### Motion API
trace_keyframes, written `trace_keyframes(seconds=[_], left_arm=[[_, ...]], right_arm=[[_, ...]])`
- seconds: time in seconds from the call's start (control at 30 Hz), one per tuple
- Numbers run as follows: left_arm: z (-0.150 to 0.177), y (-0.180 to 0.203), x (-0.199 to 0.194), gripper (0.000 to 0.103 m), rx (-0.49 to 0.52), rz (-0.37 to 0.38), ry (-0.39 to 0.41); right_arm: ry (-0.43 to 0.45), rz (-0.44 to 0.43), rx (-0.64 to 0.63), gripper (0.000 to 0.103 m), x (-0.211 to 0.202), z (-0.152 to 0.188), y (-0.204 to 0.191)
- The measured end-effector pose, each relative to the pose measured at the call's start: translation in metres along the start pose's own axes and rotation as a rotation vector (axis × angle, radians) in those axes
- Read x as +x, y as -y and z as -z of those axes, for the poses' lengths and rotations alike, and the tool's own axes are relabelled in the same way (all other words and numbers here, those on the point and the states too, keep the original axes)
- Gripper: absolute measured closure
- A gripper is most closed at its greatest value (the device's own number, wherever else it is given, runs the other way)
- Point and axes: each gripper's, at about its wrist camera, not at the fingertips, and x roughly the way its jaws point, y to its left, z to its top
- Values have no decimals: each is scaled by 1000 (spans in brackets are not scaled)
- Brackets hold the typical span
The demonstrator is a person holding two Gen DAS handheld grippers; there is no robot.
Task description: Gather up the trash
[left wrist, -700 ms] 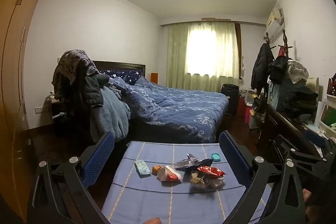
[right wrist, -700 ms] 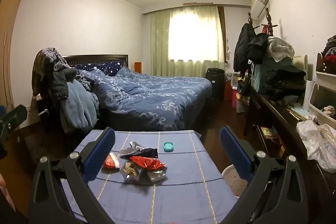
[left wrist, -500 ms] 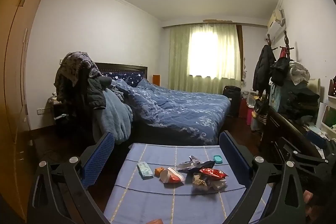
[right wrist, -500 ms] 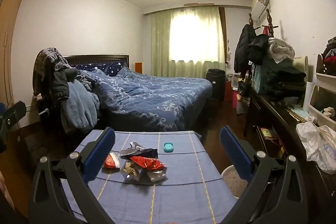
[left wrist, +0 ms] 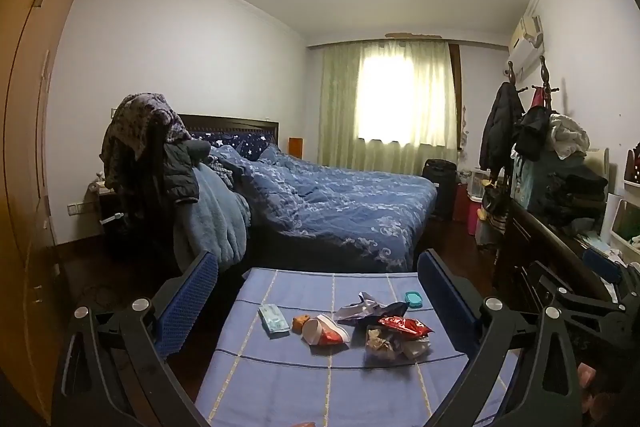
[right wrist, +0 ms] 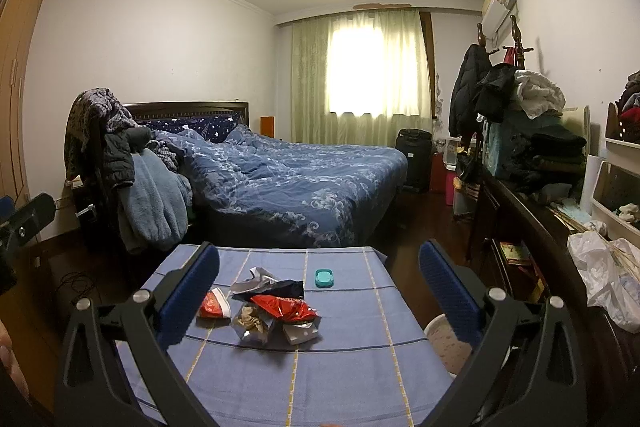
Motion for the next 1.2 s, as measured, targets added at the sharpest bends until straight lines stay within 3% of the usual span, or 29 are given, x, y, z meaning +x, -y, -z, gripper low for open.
trace_keyframes(seconds=[1.2], left_arm=[[1,0,5,3,-1,5,-13]], right_arm=[[-9,1,-1,3,3,4,4]])
